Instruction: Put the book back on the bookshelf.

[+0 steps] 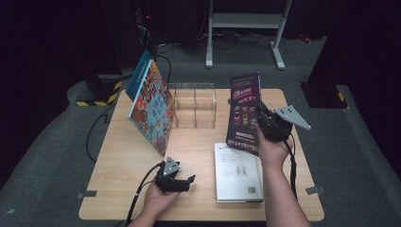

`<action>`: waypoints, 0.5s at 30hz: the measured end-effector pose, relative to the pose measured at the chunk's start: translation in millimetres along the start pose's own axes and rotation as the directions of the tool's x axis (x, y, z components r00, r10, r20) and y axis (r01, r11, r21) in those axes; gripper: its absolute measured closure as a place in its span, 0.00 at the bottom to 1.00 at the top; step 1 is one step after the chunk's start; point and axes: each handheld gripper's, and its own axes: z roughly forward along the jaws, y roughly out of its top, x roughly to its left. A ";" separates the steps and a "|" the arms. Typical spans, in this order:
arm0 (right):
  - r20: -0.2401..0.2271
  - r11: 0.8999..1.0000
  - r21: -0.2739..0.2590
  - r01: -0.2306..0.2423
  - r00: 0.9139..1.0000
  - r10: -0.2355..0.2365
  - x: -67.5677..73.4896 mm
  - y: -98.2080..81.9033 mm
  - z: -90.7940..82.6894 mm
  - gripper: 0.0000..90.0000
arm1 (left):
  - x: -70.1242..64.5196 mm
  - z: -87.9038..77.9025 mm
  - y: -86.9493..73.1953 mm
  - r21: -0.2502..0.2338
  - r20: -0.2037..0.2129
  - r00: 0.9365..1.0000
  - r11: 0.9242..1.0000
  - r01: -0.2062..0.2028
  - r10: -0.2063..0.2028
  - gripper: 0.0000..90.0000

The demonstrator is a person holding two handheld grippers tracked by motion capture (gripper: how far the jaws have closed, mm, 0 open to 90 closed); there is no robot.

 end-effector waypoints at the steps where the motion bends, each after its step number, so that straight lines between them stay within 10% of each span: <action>1: 0.004 1.000 0.003 0.000 1.000 0.000 0.1 0.4 2.3 0.94 | 0.0 -0.1 0.0 0.001 0.002 1.000 1.000 0.000 0.000 0.20; 15: 0.024 1.000 0.001 0.002 1.000 -0.002 1.3 3.0 20.4 0.94 | -1.2 -0.1 -0.3 0.003 0.006 1.000 1.000 -0.002 0.002 0.20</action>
